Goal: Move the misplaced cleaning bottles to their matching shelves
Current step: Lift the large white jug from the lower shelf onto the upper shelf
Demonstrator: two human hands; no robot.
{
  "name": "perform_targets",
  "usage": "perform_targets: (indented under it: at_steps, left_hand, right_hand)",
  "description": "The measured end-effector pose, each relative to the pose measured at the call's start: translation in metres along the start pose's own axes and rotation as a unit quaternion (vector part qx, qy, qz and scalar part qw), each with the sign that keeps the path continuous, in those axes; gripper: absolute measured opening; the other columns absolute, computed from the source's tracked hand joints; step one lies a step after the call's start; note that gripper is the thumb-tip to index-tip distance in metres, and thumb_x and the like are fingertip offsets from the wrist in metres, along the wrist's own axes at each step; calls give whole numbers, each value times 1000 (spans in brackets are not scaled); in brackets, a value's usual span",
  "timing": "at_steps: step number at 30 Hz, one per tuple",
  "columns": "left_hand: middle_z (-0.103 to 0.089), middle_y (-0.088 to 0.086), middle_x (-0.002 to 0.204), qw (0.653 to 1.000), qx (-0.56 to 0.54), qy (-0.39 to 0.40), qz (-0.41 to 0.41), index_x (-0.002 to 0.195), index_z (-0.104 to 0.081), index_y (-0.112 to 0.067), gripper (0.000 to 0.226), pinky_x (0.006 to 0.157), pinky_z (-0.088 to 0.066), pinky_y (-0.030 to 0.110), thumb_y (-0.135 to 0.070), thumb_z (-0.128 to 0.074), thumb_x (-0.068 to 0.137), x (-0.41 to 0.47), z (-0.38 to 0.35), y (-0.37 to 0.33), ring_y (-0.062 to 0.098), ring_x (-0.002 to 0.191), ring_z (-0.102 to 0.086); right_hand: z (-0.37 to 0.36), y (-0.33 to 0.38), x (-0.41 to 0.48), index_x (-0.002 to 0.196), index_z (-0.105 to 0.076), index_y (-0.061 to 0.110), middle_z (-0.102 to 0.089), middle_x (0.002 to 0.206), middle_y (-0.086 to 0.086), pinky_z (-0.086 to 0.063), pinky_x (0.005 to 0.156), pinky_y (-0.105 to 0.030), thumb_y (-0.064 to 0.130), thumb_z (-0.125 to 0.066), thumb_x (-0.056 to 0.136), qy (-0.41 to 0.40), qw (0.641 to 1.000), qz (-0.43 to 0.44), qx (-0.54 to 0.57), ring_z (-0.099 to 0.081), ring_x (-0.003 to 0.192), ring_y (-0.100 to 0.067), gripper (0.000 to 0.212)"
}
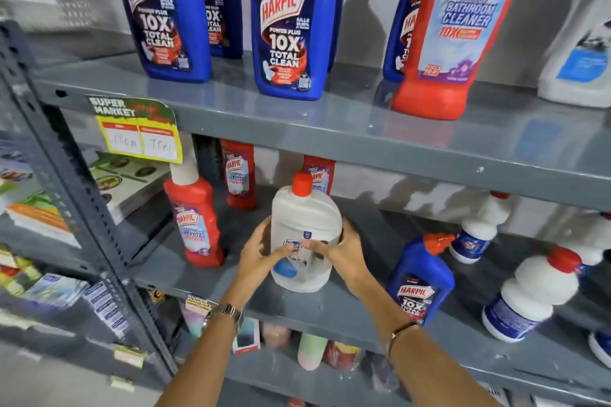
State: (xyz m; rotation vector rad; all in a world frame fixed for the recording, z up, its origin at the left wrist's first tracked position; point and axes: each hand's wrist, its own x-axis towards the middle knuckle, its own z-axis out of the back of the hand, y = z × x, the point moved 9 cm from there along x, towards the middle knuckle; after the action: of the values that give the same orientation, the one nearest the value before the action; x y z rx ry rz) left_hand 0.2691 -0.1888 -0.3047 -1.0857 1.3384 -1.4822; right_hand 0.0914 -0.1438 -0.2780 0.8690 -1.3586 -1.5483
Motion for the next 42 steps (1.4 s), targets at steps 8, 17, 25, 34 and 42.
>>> perform_targets:
  at_steps: [8, 17, 25, 34, 42]
  left_hand:
    - [-62, -1, 120, 998, 26, -38, -41, 116, -51, -37, 60, 97, -49, 49, -13, -78, 68, -7, 8, -9, 20, 112, -60]
    - [-69, -5, 113, 992, -4, -73, -99, 113, -54, -46, 63, 88, -55, 35, -42, -82, 56, -73, -1, -65, 21, 111, -62]
    - [-67, -9, 118, 974, 17, -66, -215, 122, -57, -34, 75, 84, -56, 29, -50, -81, 52, -139, -23, -185, 8, 103, -66]
    - [-71, -29, 92, 938, 17, -24, -347, 99, -64, -52, 45, 72, -59, 32, -59, -70, 55, -156, -101, -349, -5, 82, -67]
    - [-75, -7, 93, 936, -37, 35, -348, 101, -69, -35, 46, 79, -58, 47, -52, -76, 59, -95, -219, -422, 11, 88, -70]
  right_hand:
    - [3, 12, -15, 111, -59, 17, -69, 114, -10, -55, 89, -53, 9, -89, 54, 17, 1000, 10, 17, -66, 103, -26, 65]
    - [31, 65, -77, 97, -64, 24, -74, 99, -5, -60, 77, -51, 26, -91, 47, -3, 995, 88, 48, -71, 92, -23, 57]
    - [88, 169, -148, 99, -67, 9, -75, 96, -16, -62, 70, -41, -3, -84, 58, 7, 976, 169, 140, -72, 86, -29, 46]
    - [196, 297, -176, 94, -68, 0, -76, 87, -14, -62, 66, -34, 2, -83, 60, -65, 943, 288, 151, -73, 77, -23, 37]
    - [317, 364, -137, 94, -60, 10, -72, 95, -14, -61, 69, -45, 7, -85, 59, -137, 926, 340, 95, -73, 85, -30, 44]
